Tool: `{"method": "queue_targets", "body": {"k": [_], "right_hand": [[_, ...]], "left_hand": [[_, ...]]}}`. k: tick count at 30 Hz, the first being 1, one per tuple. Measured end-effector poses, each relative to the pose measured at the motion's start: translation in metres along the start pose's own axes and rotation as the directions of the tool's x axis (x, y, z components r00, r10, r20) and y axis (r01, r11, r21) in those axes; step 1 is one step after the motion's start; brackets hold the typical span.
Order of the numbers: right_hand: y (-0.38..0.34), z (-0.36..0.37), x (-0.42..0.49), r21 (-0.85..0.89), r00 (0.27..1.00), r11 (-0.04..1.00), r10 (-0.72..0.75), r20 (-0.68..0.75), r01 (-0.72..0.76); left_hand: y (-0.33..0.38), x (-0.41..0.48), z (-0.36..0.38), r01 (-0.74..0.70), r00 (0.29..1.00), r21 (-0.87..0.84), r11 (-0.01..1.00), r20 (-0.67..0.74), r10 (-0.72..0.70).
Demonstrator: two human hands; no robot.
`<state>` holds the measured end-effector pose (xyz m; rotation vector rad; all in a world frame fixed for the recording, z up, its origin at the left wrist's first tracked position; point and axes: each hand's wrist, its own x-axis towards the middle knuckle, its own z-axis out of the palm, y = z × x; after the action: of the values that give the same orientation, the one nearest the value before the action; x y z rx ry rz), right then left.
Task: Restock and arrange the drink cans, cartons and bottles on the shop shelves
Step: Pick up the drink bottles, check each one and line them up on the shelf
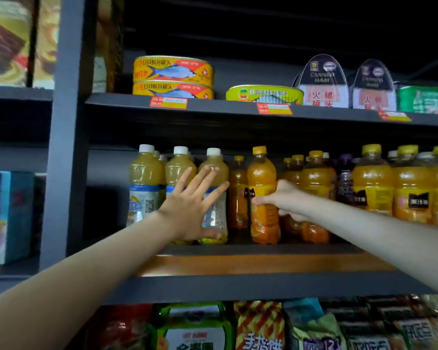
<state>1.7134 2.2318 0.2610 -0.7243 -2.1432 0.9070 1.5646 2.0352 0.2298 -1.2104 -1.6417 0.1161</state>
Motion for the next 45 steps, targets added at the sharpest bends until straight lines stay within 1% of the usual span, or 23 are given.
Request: {"method": "queue_targets", "body": {"k": [2,5,8,10,14,17,20,23,25,30,32,34,36,38,40,41,43,44,45], "right_hand": [[0.002,0.011,0.017,0.043,0.999,0.998,0.051,-0.014,-0.051],[0.008,0.020,0.042,0.060,0.995,0.994,0.091,-0.047,-0.088],[0.015,0.024,0.061,0.043,0.994,0.995,0.096,-0.055,-0.093],[0.017,0.026,0.068,0.047,0.995,0.994,0.097,-0.025,-0.096],[0.014,0.030,0.071,0.036,0.995,0.996,0.078,0.061,-0.081],[0.013,0.029,0.070,0.024,0.995,0.998,0.064,0.079,-0.066],[0.014,0.028,0.066,0.023,0.996,0.998,0.050,0.068,-0.052],[0.012,0.028,0.061,-0.029,0.997,0.998,0.050,0.052,-0.049],[0.010,0.028,0.057,-0.054,0.999,0.998,0.023,0.036,-0.021],[0.001,0.031,0.048,-0.027,0.999,1.000,-0.004,0.040,0.005],[-0.002,0.033,0.043,-0.070,0.998,0.997,0.011,0.058,-0.007],[-0.004,0.030,0.034,-0.182,0.998,0.983,0.018,0.066,-0.006],[-0.008,0.022,0.017,-0.329,0.999,0.943,-0.034,0.043,0.046],[-0.012,0.007,-0.010,-0.462,0.990,0.882,-0.131,-0.042,0.097],[-0.012,-0.013,-0.039,-0.570,0.950,0.810,-0.272,-0.156,0.138],[-0.008,-0.024,-0.052,-0.619,0.909,0.770,-0.356,-0.215,0.155],[0.002,-0.046,-0.076,-0.720,0.793,0.678,-0.518,-0.321,0.151],[0.009,-0.057,-0.085,-0.751,0.739,0.650,-0.563,-0.371,0.118],[0.018,-0.068,-0.093,-0.764,0.703,0.641,-0.576,-0.418,0.071]], "left_hand": [[-0.002,0.006,0.006,-0.004,0.999,0.017,1.000,-0.033,0.005],[-0.006,0.013,0.014,-0.067,0.996,0.021,0.998,-0.063,0.068],[-0.011,0.017,0.025,-0.124,0.979,0.029,0.992,-0.159,0.127],[-0.010,0.016,0.030,-0.128,0.973,0.030,0.991,-0.191,0.131],[-0.009,0.016,0.034,-0.125,0.968,0.041,0.991,-0.212,0.131],[-0.009,0.016,0.031,-0.120,0.970,0.062,0.991,-0.206,0.130],[-0.008,0.016,0.030,-0.111,0.973,0.057,0.992,-0.195,0.120],[-0.008,0.016,0.029,-0.109,0.975,0.056,0.992,-0.189,0.118],[-0.007,0.015,0.027,-0.106,0.978,0.048,0.993,-0.173,0.113],[-0.007,0.015,0.023,-0.093,0.986,0.048,0.994,-0.132,0.099],[-0.006,0.015,0.020,-0.083,0.991,0.046,0.996,-0.105,0.087],[-0.004,0.014,0.017,-0.068,0.995,0.034,0.997,-0.077,0.070],[0.005,0.016,0.009,-0.031,0.996,-0.003,1.000,-0.080,0.031],[0.020,0.021,-0.005,0.029,0.994,-0.119,0.992,-0.106,-0.042],[0.041,0.029,-0.018,0.070,0.989,-0.244,0.967,-0.112,-0.100],[0.053,0.034,-0.023,0.056,0.987,-0.285,0.957,-0.128,-0.096],[0.075,0.043,-0.036,0.002,0.983,-0.350,0.937,-0.173,-0.067],[0.086,0.047,-0.043,-0.019,0.983,-0.375,0.927,-0.176,-0.051],[0.096,0.051,-0.049,-0.034,0.985,-0.399,0.917,-0.167,-0.037]]}}
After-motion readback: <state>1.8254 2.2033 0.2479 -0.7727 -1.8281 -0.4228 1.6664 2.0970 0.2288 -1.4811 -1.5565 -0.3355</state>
